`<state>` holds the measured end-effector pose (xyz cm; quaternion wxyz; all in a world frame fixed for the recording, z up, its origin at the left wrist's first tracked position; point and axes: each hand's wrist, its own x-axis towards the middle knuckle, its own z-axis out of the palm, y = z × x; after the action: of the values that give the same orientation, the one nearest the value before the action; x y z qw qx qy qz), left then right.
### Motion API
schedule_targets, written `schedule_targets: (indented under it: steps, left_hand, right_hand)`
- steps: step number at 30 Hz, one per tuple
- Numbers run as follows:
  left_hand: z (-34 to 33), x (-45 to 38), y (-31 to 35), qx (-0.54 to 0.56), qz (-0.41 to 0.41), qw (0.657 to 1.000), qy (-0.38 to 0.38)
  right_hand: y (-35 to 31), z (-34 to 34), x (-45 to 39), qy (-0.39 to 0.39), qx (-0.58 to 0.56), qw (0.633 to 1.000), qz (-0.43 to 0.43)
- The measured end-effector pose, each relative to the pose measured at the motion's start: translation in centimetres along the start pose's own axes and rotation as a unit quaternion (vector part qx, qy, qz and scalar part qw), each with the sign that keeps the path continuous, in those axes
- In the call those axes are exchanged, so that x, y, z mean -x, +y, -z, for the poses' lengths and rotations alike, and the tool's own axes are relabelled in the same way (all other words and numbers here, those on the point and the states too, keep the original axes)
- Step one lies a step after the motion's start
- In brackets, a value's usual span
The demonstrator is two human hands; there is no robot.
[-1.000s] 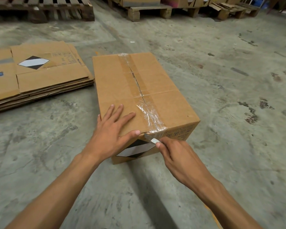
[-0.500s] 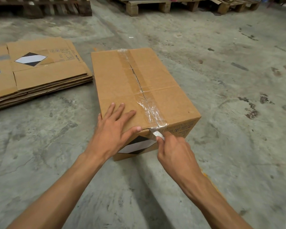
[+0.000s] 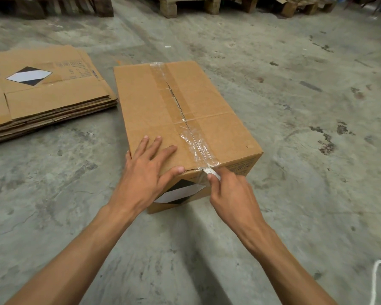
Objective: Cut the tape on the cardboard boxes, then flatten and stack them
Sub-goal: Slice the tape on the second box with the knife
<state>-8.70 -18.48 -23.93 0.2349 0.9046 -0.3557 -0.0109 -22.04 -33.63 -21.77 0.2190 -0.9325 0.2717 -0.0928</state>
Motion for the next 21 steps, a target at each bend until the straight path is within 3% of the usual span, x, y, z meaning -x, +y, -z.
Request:
schedule_targets:
  steps: [21]
  left_hand:
    - [-0.2,0.2,0.2,0.032,-0.002,0.999,0.014]
  right_hand:
    - [2.5,0.7,0.0,0.031,0.007,0.999,0.000]
